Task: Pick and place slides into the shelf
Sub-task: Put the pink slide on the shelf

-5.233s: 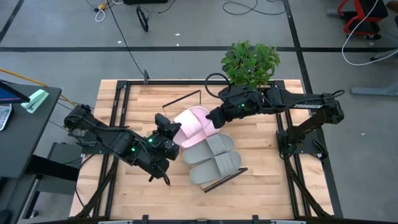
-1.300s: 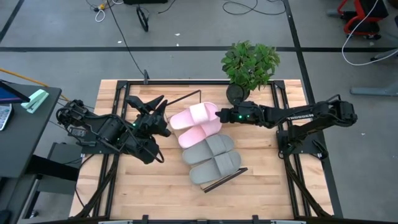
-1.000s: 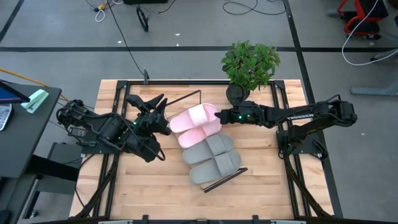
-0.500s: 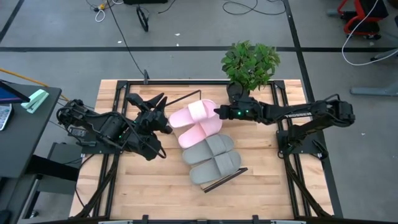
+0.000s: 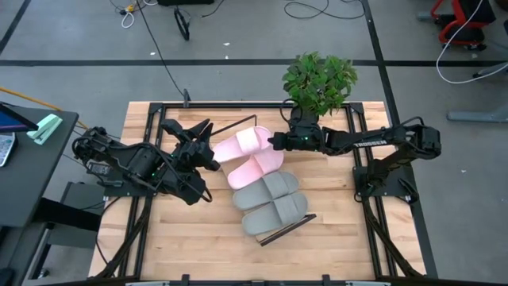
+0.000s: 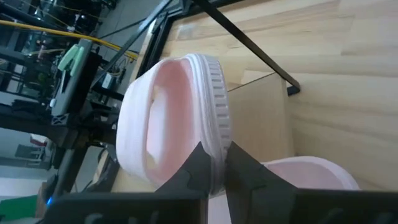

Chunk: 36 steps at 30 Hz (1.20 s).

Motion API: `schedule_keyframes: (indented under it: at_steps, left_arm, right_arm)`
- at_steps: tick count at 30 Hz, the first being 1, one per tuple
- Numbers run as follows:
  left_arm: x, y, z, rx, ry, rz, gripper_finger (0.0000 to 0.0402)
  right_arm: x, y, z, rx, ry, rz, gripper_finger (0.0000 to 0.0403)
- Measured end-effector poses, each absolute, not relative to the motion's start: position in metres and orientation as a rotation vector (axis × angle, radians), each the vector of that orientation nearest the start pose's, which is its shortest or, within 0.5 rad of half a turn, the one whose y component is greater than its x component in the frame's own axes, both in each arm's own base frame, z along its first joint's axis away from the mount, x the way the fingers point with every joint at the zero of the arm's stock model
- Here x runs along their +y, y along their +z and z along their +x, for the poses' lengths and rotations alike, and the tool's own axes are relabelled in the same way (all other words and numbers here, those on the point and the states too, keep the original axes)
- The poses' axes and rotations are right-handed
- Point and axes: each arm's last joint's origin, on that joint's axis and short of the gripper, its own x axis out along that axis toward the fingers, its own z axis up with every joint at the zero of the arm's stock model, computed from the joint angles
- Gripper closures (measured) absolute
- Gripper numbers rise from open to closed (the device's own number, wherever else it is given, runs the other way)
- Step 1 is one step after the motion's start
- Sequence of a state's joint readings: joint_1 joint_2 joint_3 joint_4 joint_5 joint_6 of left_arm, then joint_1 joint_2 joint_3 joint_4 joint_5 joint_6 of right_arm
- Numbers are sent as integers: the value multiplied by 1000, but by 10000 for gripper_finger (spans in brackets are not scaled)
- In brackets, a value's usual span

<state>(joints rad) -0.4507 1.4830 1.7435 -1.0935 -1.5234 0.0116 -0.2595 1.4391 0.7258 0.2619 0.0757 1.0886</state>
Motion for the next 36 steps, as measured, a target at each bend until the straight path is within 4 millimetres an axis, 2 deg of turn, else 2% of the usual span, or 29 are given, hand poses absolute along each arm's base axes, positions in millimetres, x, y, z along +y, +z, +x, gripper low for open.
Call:
schedule_keyframes:
  at_steps: [13,24,28,36]
  left_arm:
    - [-89,436,251,487,1005,738,336]
    - [-89,436,251,487,1005,738,337]
    - [-89,436,251,487,1006,738,334]
    - [-89,436,251,487,1006,738,342]
  right_arm:
    - [-90,206,282,219,-599,1112,375]
    - [-89,201,279,297,-607,1093,371]
    - [-88,201,279,310,-598,1061,355]
    - [-88,201,279,330,-568,1048,297]
